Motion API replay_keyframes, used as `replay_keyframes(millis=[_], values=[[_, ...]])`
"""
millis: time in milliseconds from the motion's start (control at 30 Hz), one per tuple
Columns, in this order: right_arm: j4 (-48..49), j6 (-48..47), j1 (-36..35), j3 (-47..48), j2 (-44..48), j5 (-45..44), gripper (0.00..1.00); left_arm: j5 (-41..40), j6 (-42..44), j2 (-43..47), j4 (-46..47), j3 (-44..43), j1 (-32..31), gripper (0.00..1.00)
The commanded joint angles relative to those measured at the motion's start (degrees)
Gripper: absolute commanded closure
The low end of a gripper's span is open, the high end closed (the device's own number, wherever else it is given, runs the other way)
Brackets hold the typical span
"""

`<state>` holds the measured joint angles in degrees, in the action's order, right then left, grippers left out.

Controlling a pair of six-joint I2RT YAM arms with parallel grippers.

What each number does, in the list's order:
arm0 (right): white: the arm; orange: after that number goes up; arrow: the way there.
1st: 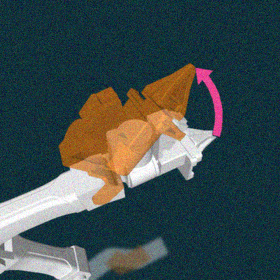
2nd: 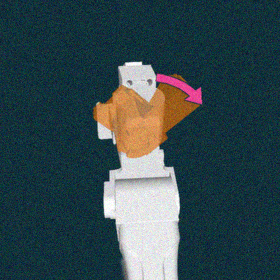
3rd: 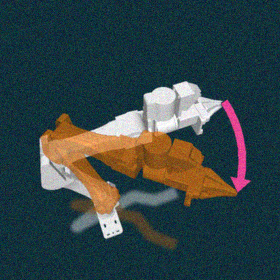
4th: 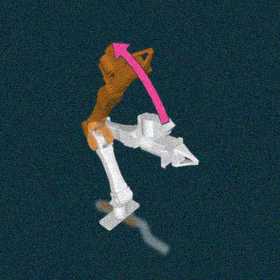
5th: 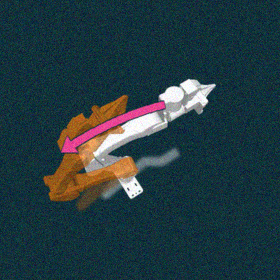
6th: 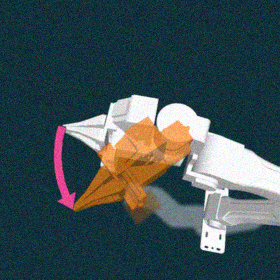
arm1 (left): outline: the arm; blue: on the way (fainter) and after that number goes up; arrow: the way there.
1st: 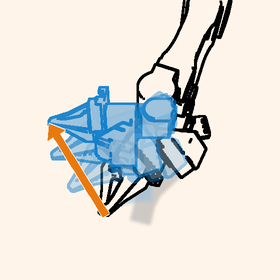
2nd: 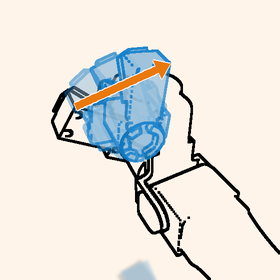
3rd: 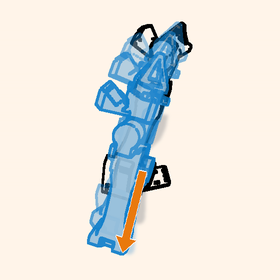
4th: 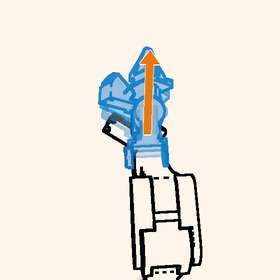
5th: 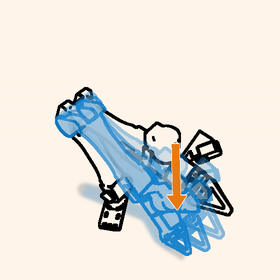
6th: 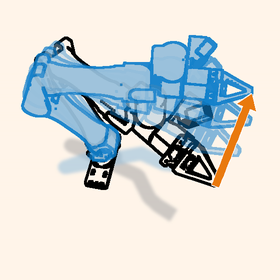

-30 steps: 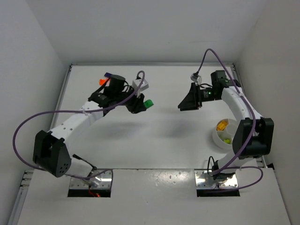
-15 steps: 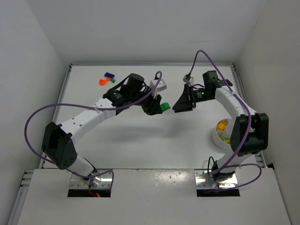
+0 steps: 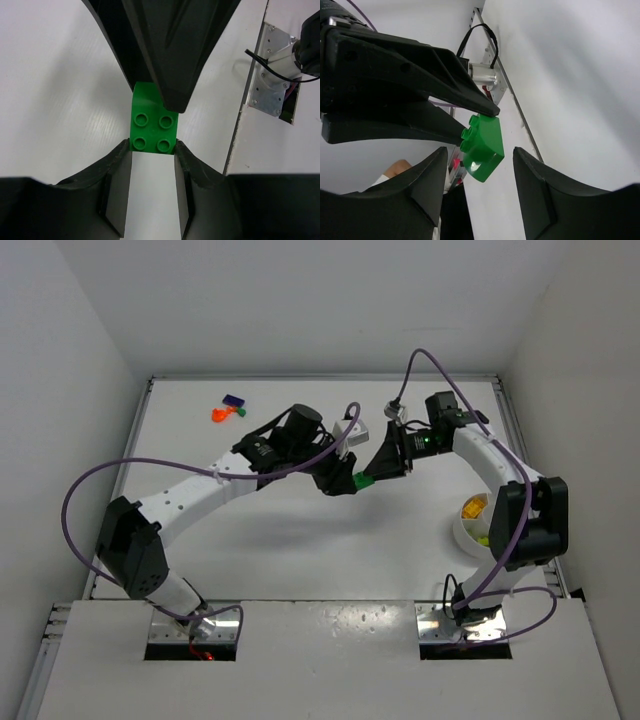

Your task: Sort the legos into containers by color

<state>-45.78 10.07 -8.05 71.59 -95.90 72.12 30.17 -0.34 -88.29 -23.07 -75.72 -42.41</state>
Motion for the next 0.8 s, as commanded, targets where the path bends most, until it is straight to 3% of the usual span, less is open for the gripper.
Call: replay_keyframes(millis=[0, 200, 433, 600, 733, 767], values=[[3.3, 0.9, -1.1, -1.0, 0.7, 1.0, 0.45, 0.4, -0.5, -0.2, 1.2, -2.5, -0.9, 0.9], [5.3, 3.0, -1.6, -2.7, 1.2, 1.0, 0.61, -1.2, 0.1, -0.2, 1.2, -3.0, -2.1, 0.9], [5.3, 3.0, -1.6, -2.1, 1.2, 1.6, 0.87, -2.2, 0.6, -0.7, 1.2, -3.6, -2.6, 0.9], [5.3, 3.0, -1.1, -3.2, 3.5, 1.6, 0.98, -4.6, 0.6, -0.7, 1.2, -3.0, -2.6, 0.81], [3.9, 1.1, -0.6, -3.8, 5.2, -1.4, 1.0, -5.8, 1.1, 0.3, 1.2, -2.5, -2.1, 0.63], [2.7, -0.1, 0.0, -3.1, 6.0, -2.3, 1.0, -5.8, 1.1, 0.3, 1.2, -2.0, -2.1, 0.53]])
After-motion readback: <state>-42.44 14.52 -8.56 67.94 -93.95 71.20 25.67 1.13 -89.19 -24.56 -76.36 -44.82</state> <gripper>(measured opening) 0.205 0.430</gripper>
